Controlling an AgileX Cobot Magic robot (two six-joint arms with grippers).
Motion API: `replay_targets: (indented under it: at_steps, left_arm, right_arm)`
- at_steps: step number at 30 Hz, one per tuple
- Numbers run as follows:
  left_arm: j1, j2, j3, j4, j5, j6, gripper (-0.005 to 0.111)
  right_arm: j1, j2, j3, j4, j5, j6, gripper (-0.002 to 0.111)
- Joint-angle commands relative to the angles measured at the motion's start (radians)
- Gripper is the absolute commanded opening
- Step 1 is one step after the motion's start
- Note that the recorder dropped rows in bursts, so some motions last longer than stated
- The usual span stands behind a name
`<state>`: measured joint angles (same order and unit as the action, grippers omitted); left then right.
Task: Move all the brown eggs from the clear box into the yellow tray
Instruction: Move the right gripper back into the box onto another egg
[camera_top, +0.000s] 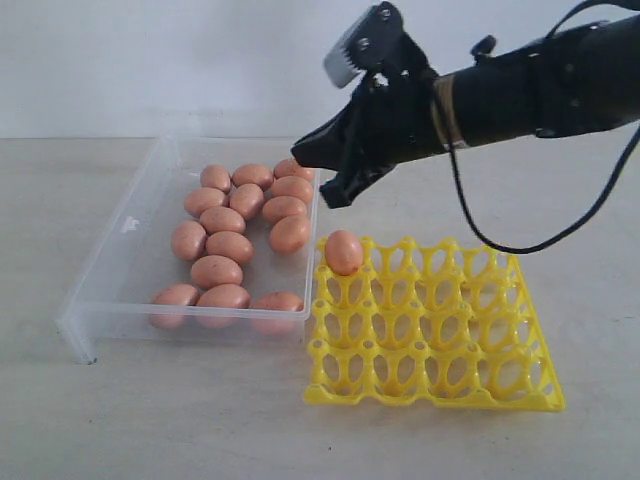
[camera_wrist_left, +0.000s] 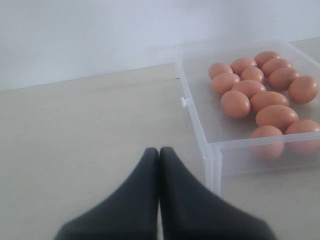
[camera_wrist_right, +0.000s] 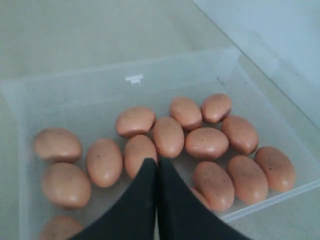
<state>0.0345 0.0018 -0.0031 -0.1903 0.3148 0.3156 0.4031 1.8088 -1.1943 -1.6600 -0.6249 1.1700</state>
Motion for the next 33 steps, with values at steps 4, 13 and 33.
replay_targets:
  at_steps: [4, 13, 33]
  left_arm:
    - [-0.009, -0.002, 0.003, -0.007, -0.004, -0.009, -0.004]
    - [-0.009, -0.002, 0.003, -0.007, -0.004, -0.009, -0.004]
    - [-0.009, -0.002, 0.003, -0.007, -0.004, -0.009, -0.004]
  right_arm:
    - [0.227, 0.006, -0.065, -0.084, 0.581, 0.020, 0.000]
    - [0.336, 0.072, -0.067, -0.008, 1.442, -0.201, 0.000]
    - [0.200, 0.378, -0.672, 2.294, 1.575, -2.257, 0.013]
